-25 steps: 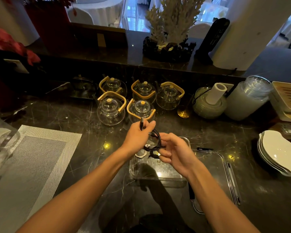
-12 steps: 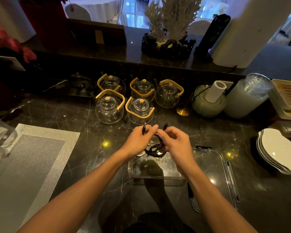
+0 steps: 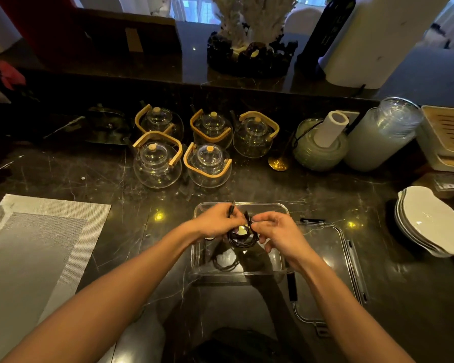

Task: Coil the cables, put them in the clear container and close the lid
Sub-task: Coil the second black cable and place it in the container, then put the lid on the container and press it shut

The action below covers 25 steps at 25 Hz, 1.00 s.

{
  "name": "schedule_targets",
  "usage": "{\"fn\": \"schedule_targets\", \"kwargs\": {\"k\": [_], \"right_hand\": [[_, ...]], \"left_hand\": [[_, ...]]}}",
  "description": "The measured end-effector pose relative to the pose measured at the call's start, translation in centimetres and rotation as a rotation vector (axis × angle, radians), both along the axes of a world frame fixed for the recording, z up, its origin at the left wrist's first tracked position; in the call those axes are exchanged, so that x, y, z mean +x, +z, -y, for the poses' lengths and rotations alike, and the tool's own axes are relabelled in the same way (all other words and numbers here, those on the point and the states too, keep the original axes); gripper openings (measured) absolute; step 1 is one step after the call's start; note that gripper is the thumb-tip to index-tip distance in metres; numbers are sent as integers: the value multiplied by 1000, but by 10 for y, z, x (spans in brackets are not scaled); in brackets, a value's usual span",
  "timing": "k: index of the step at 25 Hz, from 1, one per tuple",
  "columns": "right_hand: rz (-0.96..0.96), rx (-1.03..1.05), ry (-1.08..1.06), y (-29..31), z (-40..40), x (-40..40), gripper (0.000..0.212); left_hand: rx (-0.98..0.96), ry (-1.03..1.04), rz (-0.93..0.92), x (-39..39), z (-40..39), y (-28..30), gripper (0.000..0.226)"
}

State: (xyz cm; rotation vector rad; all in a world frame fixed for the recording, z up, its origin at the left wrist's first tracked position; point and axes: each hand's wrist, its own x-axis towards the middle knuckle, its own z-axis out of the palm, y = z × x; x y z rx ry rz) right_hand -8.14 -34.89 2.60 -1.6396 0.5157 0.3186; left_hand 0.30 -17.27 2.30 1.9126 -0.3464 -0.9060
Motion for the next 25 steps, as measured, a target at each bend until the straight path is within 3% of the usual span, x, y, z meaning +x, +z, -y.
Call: {"fn": "schedule_targets", "kwargs": {"k": [4,7,11,14,17,25], "right_hand": [[-84,-176,164,-31,7,8,8],[-100,-343,348,-47,10,14,12],[-171,-452,546,-65,5,15,16],[-202,-528,576,-74,1,13,13],[-110,-724,663,-76,-2,10,6],[-41,-824,653,-66,-3,4,18]], "left_hand": [[155,-118,-23,-1,10,-23,6],[252,-200,-58,-5,8,-36,21],[498,-420,106,-12,9,-54,20],[644,-482,197,-18,14,-61,26],[769,-507,343,-21,18,-57,36],[827,-575,298,-16,9,-53,42]]}}
